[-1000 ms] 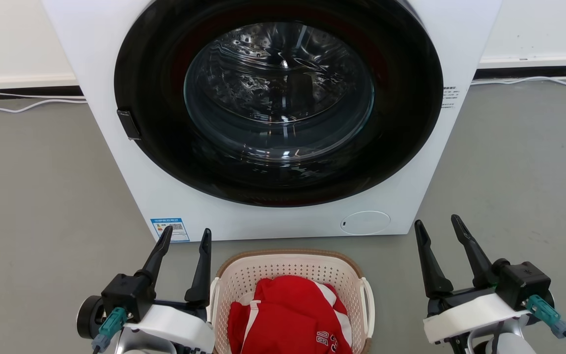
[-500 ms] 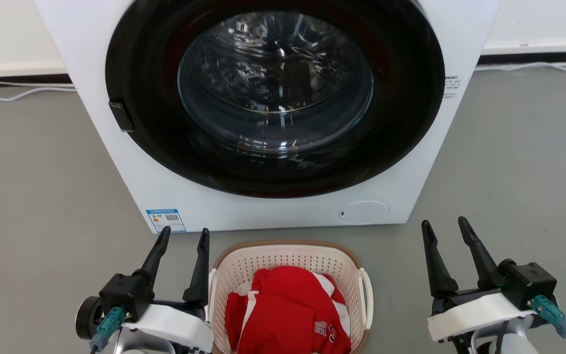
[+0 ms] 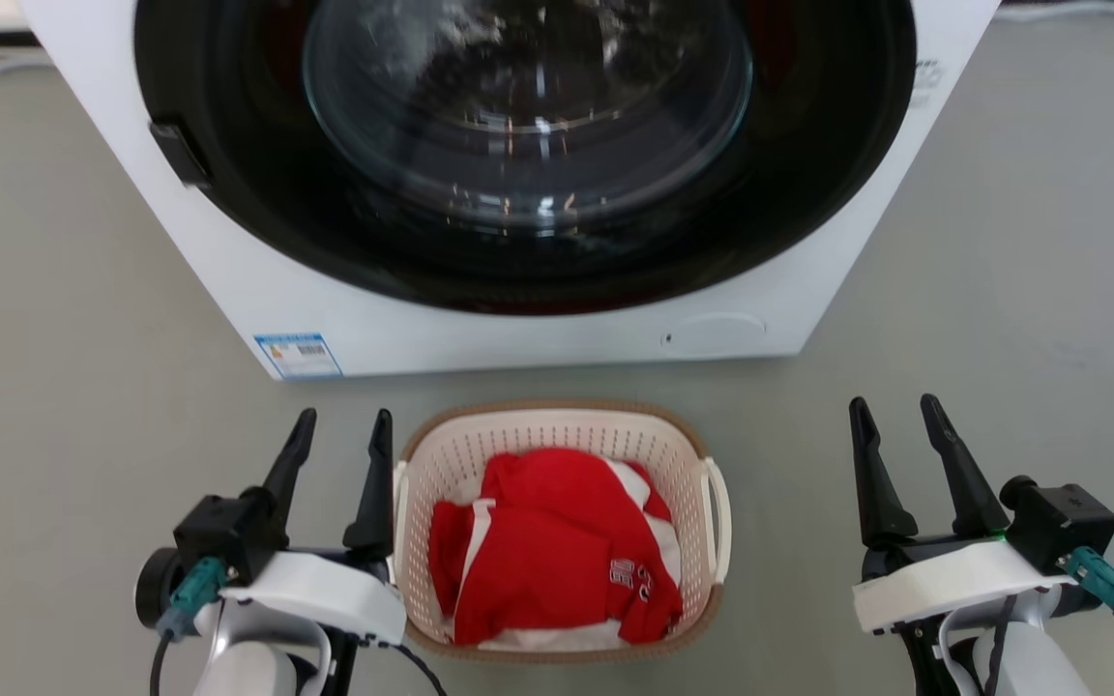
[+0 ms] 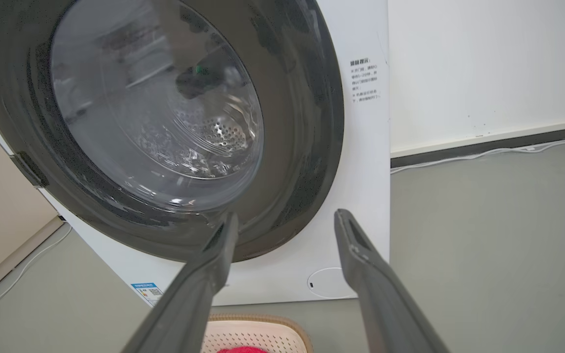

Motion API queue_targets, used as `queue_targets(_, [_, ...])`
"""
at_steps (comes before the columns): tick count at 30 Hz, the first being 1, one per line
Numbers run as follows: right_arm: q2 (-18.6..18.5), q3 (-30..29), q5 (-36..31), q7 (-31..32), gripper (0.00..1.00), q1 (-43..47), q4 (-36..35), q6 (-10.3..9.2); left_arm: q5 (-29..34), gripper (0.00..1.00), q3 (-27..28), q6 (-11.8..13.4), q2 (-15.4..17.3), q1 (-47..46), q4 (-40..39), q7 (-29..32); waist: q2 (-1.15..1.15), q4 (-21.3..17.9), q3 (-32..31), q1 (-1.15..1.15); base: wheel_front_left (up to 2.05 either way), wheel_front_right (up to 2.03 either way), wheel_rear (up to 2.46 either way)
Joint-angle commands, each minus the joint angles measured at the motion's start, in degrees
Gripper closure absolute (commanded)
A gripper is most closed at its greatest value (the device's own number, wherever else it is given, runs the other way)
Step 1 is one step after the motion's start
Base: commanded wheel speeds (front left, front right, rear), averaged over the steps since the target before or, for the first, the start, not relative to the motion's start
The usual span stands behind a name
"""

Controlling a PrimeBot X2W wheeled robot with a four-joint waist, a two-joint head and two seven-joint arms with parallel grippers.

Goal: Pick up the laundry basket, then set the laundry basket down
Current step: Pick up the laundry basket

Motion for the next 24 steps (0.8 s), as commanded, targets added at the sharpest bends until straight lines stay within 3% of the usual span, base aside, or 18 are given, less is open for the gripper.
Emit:
queue_targets(1, [-0.2, 1.1, 0.5, -0.8, 0.00, -2.1, -0.4, 0.41, -0.2, 0.00, 2.2, -0.3, 0.6, -2.9, -0.7, -0.3, 0.00, -0.2, 2.4, 0.00, 0.00, 0.00, 0.00])
queue_targets(24, [-2.2, 2.5, 4.8, -0.8, 0.00, -14.9, 16.0, 0.41, -2.8, 0.00, 5.8, -2.8, 0.6, -18.6, 18.3, -0.3, 0.00, 2.1, 23.3, 0.00, 0.00, 0.00, 0.00])
